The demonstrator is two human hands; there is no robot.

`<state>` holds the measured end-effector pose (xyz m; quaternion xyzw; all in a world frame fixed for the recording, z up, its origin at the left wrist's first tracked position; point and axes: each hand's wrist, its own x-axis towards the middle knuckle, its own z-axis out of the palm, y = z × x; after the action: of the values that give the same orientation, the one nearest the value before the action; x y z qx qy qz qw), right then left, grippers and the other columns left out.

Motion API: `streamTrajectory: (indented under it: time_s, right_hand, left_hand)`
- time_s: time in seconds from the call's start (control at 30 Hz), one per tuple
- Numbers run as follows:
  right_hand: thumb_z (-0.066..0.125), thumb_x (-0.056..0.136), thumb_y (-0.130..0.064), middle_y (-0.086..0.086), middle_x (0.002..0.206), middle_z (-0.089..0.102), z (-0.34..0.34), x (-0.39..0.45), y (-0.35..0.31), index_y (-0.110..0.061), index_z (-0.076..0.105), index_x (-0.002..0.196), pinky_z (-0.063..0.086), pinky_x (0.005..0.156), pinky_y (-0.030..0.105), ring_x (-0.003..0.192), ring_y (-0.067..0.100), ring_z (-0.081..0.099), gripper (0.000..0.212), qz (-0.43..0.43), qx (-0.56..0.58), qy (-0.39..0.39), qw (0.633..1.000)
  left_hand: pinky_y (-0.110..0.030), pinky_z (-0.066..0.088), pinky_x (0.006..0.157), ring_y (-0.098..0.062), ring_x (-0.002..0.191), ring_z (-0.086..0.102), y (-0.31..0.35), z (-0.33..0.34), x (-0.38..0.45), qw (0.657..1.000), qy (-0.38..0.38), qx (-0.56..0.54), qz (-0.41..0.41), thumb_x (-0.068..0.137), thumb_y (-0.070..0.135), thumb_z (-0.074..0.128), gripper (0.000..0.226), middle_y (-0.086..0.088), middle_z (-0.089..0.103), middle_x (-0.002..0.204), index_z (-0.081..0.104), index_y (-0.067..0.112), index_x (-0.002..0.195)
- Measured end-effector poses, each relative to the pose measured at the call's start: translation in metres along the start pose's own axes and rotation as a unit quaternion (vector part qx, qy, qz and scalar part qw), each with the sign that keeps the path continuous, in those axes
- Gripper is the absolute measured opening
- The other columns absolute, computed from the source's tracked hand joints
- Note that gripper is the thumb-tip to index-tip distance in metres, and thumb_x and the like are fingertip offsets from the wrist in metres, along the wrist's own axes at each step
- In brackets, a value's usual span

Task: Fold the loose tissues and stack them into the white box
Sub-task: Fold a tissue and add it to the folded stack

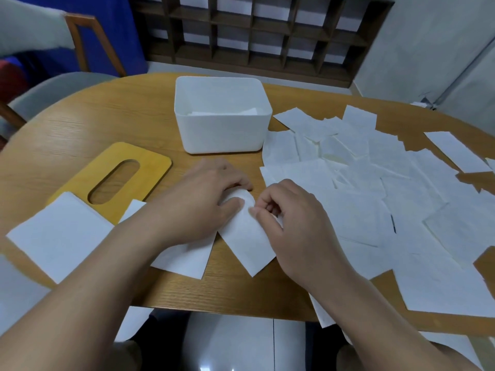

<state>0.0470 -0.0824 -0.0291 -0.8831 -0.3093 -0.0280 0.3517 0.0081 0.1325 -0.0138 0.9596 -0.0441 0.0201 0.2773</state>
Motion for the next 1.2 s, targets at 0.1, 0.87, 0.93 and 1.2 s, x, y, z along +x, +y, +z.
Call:
streamTrajectory:
  time_s: [0.1, 0.87, 0.93, 1.2]
  right_hand:
    - [0.065, 0.109, -0.032, -0.015, 0.08, 0.062, -0.011, 0.001, -0.001, -0.03, 0.061, 0.096, 0.051, 0.065, 0.03, 0.08, 0.01, 0.063, 0.014, -0.002, 0.024, 0.031, 0.999]
    - [0.083, 0.098, -0.014, -0.003, 0.089, 0.077, -0.102, -0.011, 0.08, -0.027, 0.082, 0.106, 0.066, 0.08, 0.032, 0.081, 0.022, 0.07, 0.016, 0.149, 0.184, 0.133, 0.963]
    - [0.081, 0.099, -0.015, -0.009, 0.088, 0.075, -0.102, -0.01, 0.09, -0.029, 0.081, 0.106, 0.065, 0.081, 0.033, 0.083, 0.015, 0.071, 0.017, 0.138, 0.137, 0.138, 0.971]
    - [0.08, 0.098, -0.014, -0.017, 0.086, 0.073, -0.101, -0.007, 0.109, -0.024, 0.08, 0.109, 0.057, 0.076, 0.025, 0.084, 0.008, 0.068, 0.015, 0.098, 0.014, 0.115, 0.988]
  left_hand:
    - [-0.017, 0.04, 0.088, 0.005, 0.113, 0.05, 0.006, -0.001, 0.0, 0.998, 0.001, -0.056, -0.001, 0.111, 0.035, 0.057, 0.022, 0.031, 0.061, 0.117, 0.062, 0.045, 0.13]
    - [-0.02, 0.041, 0.062, -0.007, 0.064, 0.047, 0.066, 0.047, 0.048, 0.974, 0.103, -0.199, -0.032, 0.098, 0.029, 0.076, 0.027, 0.011, 0.047, 0.071, 0.071, 0.043, 0.121]
    - [-0.016, 0.04, 0.061, -0.006, 0.063, 0.049, 0.07, 0.053, 0.052, 0.975, 0.103, -0.193, -0.036, 0.098, 0.028, 0.075, 0.023, 0.013, 0.049, 0.07, 0.072, 0.041, 0.118]
    - [-0.031, 0.054, 0.063, -0.007, 0.069, 0.063, 0.082, 0.06, 0.061, 0.991, 0.07, -0.106, -0.051, 0.095, 0.032, 0.072, 0.019, 0.012, 0.062, 0.071, 0.073, 0.041, 0.111]
